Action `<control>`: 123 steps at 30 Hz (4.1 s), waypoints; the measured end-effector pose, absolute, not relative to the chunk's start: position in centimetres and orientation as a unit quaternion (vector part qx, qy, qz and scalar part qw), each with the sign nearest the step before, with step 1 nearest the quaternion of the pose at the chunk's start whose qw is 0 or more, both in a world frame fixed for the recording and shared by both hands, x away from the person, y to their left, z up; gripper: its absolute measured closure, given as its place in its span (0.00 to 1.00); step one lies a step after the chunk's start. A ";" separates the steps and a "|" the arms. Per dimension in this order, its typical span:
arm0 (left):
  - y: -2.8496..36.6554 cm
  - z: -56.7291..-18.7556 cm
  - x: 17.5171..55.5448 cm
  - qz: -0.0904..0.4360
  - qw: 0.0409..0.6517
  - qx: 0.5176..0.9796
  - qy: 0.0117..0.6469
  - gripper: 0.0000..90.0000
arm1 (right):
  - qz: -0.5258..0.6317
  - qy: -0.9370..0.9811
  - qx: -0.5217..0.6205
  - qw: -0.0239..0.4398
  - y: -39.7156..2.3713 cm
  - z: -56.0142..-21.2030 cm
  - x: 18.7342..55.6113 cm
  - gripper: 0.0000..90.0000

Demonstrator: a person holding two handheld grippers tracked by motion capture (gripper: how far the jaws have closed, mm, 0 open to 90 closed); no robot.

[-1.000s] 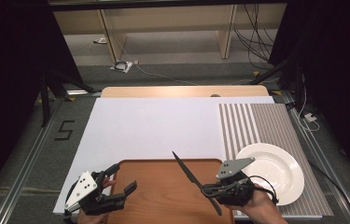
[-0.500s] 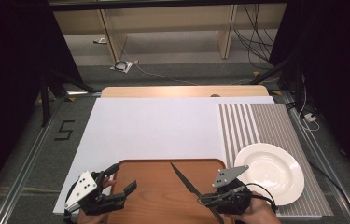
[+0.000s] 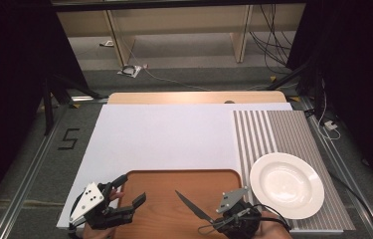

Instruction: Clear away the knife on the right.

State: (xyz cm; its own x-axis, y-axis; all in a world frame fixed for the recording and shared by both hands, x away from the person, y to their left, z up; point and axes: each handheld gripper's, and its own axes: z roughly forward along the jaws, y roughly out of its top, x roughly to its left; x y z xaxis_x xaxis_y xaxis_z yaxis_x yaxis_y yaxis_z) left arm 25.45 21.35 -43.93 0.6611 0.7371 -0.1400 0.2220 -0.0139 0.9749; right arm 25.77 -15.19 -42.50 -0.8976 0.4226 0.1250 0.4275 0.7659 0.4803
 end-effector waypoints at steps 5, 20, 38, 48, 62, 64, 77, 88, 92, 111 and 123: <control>21.3 -43.9 25.5 0.212 0.607 0.680 0.353 0.17 | -0.241 -0.943 -0.227 0.013 -14.9 -42.7 25.7 0.90; 21.3 -43.9 25.4 0.213 0.607 0.680 0.351 0.17 | -0.162 -0.963 -0.216 0.011 -13.8 -44.1 25.5 0.90; 21.3 -43.9 25.4 0.213 0.607 0.680 0.351 0.17 | -0.119 -0.971 -0.206 -0.001 -12.4 -45.5 25.2 0.84; 21.3 -43.9 25.4 0.213 0.606 0.681 0.351 0.17 | -0.211 -0.961 -0.175 -0.033 -12.7 -44.2 24.3 0.82; 21.2 -43.9 25.4 0.213 0.607 0.681 0.350 0.17 | -0.192 -0.972 -0.131 -0.040 -11.6 -45.8 23.6 0.99; 21.3 -44.0 25.4 0.213 0.607 0.681 0.351 0.17 | -0.184 -0.973 -0.133 -0.043 -11.6 -45.8 23.6 1.00; 21.3 -43.9 25.4 0.212 0.607 0.680 0.351 0.17 | -0.167 -0.973 -0.145 -0.062 -12.7 -46.0 24.2 1.00; 21.3 -43.9 25.4 0.213 0.607 0.680 0.352 0.17 | -0.169 -0.970 -0.162 -0.070 -13.8 -46.0 24.4 1.00; 21.3 -43.9 25.4 0.213 0.608 0.680 0.351 0.17 | -0.169 -0.969 -0.168 -0.072 -14.3 -46.0 24.5 1.00; 21.2 -43.9 25.4 0.213 0.607 0.681 0.351 0.17 | -0.170 -0.962 -0.195 -0.082 -16.5 -46.0 24.7 1.00; 21.3 -44.0 25.4 0.213 0.607 0.681 0.351 0.17 | -0.171 -0.960 -0.208 -0.081 -17.5 -46.0 24.7 1.00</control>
State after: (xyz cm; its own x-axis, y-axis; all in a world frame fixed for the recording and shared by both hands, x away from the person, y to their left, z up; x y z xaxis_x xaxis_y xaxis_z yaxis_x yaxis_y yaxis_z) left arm 25.42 21.25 -43.96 0.6627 0.7364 -0.1359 0.2198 -0.0177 0.9754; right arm 24.74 -17.51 -46.02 -0.9005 0.4266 -0.0849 0.3709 0.8551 0.3624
